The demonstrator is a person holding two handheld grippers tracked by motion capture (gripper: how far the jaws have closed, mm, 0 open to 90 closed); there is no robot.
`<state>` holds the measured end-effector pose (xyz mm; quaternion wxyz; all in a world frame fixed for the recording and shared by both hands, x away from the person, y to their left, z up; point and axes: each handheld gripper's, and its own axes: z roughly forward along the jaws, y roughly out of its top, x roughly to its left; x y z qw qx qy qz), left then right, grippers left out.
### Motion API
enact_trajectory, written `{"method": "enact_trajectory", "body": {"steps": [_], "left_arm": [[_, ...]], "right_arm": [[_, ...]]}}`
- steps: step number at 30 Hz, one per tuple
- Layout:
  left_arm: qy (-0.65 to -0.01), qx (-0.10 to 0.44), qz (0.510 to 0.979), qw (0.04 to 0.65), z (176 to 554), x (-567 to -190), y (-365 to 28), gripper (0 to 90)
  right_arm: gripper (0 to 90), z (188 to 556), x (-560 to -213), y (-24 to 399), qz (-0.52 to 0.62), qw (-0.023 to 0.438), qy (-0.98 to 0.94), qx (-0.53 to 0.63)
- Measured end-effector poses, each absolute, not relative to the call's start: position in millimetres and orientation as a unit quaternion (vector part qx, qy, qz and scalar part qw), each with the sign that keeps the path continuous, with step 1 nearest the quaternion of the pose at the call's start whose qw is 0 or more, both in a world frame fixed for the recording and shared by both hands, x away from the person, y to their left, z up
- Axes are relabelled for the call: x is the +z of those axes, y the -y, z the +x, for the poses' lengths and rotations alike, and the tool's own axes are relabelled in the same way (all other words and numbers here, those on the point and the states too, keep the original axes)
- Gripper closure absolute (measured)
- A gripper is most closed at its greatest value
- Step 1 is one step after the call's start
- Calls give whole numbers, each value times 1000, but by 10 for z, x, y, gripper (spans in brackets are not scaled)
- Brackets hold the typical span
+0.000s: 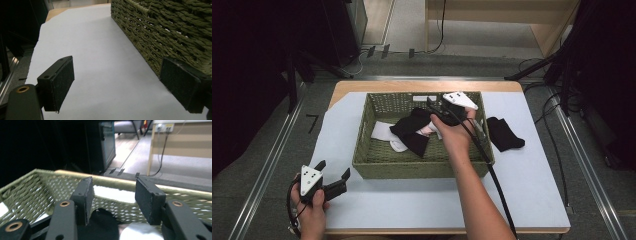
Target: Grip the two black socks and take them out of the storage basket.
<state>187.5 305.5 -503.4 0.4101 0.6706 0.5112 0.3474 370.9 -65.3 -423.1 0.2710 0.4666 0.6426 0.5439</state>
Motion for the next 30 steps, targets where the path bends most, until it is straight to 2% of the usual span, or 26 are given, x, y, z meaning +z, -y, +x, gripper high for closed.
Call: {"method": "enact_trajectory", "body": {"steps": [5,10,19,24,27,30], "left_arm": [[-512,346,670,411,1880,-5035,-3057,138],[-514,345,669,411,1878,-5035,-3056,138],[-514,345,669,411,1878,-5036,-3056,138],[-514,346,669,411,1877,-5036,-3055,138],[-514,346,669,411,1877,-5036,-3055,138],[-513,346,669,412,1879,-5038,-3055,138]], "right_arm": [[470,3754,-4335,434,461,224,-667,540],[470,3772,-4410,313,458,207,-685,528],[475,3782,-4588,107,428,141,-753,480],[425,3767,-4602,68,420,138,-761,475],[365,3764,-4636,36,424,109,-764,474],[364,3768,-4675,10,420,102,-777,459]]}}
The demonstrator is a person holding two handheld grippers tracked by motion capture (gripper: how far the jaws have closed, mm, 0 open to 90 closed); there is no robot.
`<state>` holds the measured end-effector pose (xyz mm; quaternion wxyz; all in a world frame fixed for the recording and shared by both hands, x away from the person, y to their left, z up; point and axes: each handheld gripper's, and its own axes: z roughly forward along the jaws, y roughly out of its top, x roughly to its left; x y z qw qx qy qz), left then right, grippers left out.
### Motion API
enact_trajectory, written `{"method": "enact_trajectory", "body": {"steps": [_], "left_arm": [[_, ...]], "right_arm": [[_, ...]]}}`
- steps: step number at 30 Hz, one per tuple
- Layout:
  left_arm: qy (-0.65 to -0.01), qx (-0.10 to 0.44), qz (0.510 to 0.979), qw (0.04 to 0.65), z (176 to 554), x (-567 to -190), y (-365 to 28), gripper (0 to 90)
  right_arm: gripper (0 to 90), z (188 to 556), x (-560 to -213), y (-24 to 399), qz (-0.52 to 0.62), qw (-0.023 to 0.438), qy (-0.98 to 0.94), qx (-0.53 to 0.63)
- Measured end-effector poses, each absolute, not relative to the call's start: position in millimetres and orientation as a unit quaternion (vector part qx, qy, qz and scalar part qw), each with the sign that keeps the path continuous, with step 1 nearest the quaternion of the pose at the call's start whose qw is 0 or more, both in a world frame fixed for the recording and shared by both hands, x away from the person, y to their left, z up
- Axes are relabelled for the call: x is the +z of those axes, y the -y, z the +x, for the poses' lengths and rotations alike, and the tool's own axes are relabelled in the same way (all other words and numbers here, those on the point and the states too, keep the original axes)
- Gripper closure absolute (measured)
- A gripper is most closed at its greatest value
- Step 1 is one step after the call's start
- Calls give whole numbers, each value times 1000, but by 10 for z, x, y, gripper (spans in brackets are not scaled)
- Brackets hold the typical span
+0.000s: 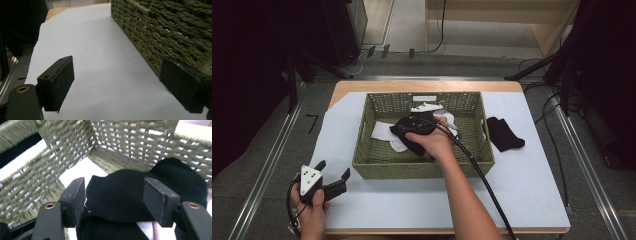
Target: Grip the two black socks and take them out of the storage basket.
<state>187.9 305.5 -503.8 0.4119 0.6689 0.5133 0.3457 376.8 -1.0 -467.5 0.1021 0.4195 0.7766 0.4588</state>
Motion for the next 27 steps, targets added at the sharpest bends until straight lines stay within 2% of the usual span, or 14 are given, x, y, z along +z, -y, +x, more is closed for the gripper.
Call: {"method": "enact_trajectory", "body": {"steps": [5,6,7,8,9,10,12,22,23,25,27], "left_arm": [[-514,345,669,411,1878,-5036,-3056,138],[-513,345,669,412,1878,-5036,-3056,138],[-513,346,670,411,1877,-5036,-3056,138],[-513,346,670,411,1877,-5036,-3056,138],[-514,345,670,411,1878,-5036,-3056,138],[-513,345,669,412,1879,-5037,-3056,138],[-512,346,670,411,1878,-5036,-3056,138],[-512,346,670,411,1879,-5036,-3056,138],[-512,346,670,411,1879,-5036,-3056,138],[-513,344,670,411,1880,-5036,-3057,138],[-513,345,671,410,1883,-5037,-3055,138]], "right_arm": [[389,3767,-4729,-25,412,88,-793,441],[434,3766,-4742,-26,407,86,-798,435],[545,3763,-4779,-20,401,81,-813,415],[545,3763,-4779,-20,401,81,-813,415],[602,3765,-4793,-13,398,74,-822,400],[759,3775,-4792,11,394,72,-832,384],[900,3779,-4762,23,395,64,-832,386],[900,3781,-4604,165,415,117,-781,451],[865,3781,-4597,163,418,107,-774,463],[651,3773,-4612,116,429,68,-760,484],[540,3758,-4641,53,423,43,-770,477]]}}
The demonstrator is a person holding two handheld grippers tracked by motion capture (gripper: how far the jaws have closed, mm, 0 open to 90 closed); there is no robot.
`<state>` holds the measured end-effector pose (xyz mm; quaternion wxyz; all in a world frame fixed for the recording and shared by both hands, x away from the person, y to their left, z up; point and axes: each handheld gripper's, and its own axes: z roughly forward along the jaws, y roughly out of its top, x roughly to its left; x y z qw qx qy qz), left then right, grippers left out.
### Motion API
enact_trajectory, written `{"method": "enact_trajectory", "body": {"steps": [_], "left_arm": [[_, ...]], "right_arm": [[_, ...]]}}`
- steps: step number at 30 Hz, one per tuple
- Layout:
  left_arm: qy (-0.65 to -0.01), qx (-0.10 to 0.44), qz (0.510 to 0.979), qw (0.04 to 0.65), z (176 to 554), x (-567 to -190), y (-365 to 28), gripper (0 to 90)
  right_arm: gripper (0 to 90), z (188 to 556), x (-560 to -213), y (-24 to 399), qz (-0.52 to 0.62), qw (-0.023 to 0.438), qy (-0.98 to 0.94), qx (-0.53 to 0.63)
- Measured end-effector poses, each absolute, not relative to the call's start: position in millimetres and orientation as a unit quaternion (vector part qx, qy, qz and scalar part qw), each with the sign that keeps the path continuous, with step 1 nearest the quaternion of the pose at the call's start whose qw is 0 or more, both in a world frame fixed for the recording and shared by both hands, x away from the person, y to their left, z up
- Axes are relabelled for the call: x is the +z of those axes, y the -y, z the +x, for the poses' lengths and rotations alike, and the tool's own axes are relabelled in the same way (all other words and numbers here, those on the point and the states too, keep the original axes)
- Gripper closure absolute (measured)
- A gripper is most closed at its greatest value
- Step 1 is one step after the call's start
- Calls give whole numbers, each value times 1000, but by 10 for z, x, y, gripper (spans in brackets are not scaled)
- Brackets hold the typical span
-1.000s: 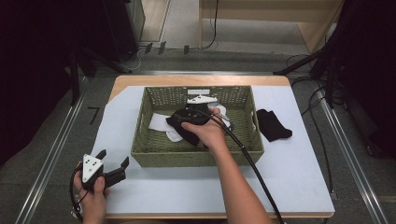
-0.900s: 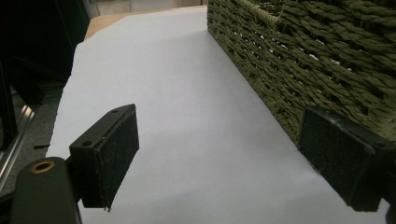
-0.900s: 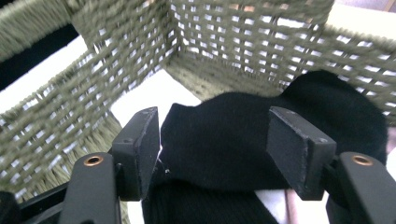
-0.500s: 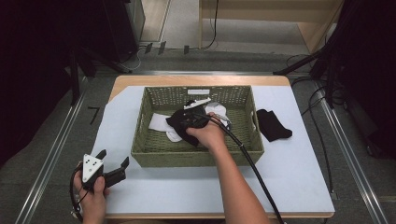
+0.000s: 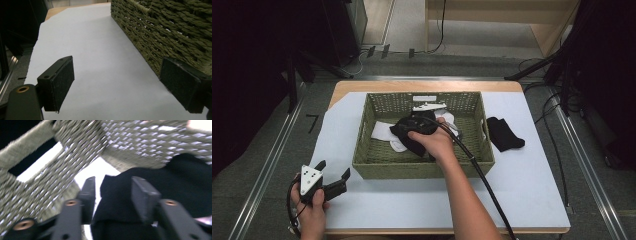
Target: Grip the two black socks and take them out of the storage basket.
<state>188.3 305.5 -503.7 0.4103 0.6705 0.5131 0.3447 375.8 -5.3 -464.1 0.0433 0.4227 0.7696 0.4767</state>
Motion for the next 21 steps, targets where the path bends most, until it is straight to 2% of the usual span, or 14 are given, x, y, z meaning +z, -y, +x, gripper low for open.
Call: {"method": "enact_trajectory", "body": {"steps": [4,6,8,10,12,14,21], "left_arm": [[-513,345,671,411,1882,-5037,-3055,138],[-513,344,671,410,1880,-5036,-3056,138],[-512,345,671,411,1881,-5036,-3056,138],[-513,344,671,410,1881,-5036,-3056,138],[-513,344,671,411,1881,-5035,-3056,138],[-513,344,670,411,1881,-5036,-3057,138],[-512,345,671,410,1881,-5035,-3056,138]], "right_arm": [[375,3741,-4662,-49,391,49,-799,455],[374,3725,-4700,-88,380,46,-814,437],[439,3717,-4745,-104,366,67,-837,400],[630,3738,-4780,-73,368,72,-851,368],[860,3771,-4730,-18,377,62,-847,370],[885,3786,-4660,30,389,72,-830,392],[894,3746,-4470,178,399,153,-772,471]]}}
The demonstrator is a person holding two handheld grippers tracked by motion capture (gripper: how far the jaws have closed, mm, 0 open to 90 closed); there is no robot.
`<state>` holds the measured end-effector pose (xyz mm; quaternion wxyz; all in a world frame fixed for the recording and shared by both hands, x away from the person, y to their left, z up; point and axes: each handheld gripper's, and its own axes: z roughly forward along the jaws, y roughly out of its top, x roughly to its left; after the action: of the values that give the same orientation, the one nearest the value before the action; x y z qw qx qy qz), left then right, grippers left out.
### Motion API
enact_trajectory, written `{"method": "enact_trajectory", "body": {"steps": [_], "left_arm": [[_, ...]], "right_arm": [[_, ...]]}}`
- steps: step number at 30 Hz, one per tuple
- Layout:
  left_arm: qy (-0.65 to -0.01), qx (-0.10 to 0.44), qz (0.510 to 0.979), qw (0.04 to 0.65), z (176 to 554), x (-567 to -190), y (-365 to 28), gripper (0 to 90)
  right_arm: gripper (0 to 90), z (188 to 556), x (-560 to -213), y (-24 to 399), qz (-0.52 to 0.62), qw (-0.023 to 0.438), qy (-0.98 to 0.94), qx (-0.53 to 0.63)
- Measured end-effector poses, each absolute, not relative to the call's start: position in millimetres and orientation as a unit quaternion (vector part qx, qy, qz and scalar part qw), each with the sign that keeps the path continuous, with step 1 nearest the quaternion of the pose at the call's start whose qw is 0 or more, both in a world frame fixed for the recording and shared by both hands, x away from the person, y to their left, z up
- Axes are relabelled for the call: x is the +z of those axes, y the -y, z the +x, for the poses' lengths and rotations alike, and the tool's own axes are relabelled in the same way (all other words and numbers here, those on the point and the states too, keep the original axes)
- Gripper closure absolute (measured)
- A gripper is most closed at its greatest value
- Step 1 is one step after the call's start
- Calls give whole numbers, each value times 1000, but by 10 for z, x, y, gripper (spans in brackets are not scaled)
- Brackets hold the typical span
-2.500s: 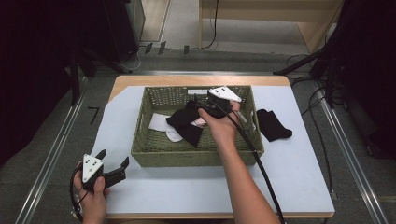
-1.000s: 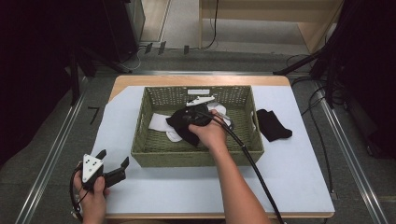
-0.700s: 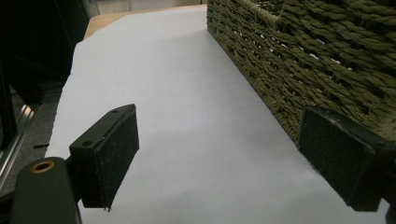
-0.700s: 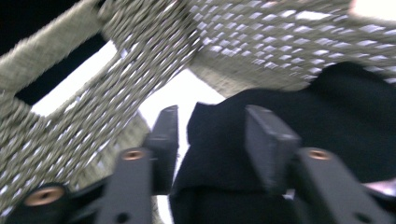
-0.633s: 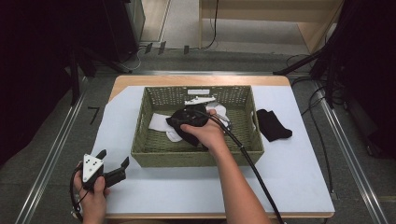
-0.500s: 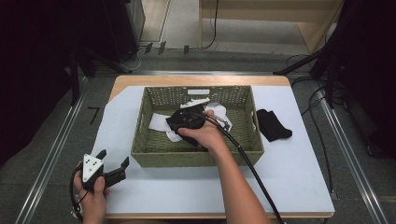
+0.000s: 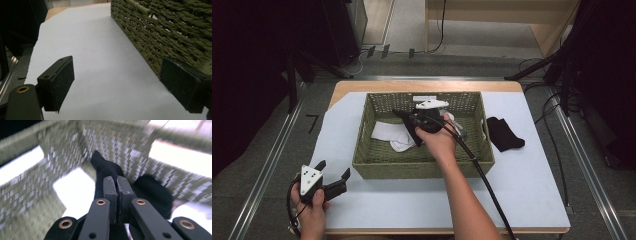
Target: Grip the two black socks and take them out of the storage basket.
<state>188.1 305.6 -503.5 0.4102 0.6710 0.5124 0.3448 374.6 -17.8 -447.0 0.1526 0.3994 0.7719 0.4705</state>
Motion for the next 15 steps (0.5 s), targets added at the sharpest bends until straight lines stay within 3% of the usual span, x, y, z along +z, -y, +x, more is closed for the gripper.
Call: {"method": "enact_trajectory", "body": {"steps": [3,12,15], "left_arm": [[-513,344,671,410,1882,-5035,-3057,138],[-514,342,671,410,1883,-5033,-3060,138],[-514,342,671,410,1883,-5033,-3061,137]], "right_arm": [[894,3714,-4387,249,409,180,-734,511],[897,3620,-4228,401,422,196,-649,602],[898,3554,-4120,448,400,236,-632,621]]}}
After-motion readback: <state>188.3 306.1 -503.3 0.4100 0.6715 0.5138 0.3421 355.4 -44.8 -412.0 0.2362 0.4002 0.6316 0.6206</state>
